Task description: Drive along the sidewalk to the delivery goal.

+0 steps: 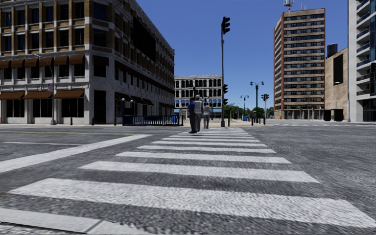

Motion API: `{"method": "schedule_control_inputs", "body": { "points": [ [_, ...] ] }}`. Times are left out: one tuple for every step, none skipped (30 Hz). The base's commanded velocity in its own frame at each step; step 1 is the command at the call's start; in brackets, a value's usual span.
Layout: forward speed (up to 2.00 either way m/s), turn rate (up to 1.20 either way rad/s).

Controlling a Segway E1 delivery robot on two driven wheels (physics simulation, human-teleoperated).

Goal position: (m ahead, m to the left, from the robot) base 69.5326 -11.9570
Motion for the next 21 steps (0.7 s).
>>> {"method": "schedule_control_inputs", "body": {
  "points": [
    [1.76,0.00],
    [1.76,0.00],
    [1.76,0.00],
    [1.76,-0.27],
    [1.76,-0.53],
    [1.76,-0.53],
    [1.76,-0.71],
    [1.76,-0.74],
    [1.76,-0.75],
    [1.76,-0.74],
    [1.76,-0.74],
    [1.76,-0.25],
    [1.76,-0.03],
    [1.76,0.00],
    [1.76,0.00],
    [1.76,0.00],
    [1.76,0.00],
    [1.76,0.00],
    [1.76,0.00],
    [1.76,0.00],
    [1.76,0.00]
  ]
}}
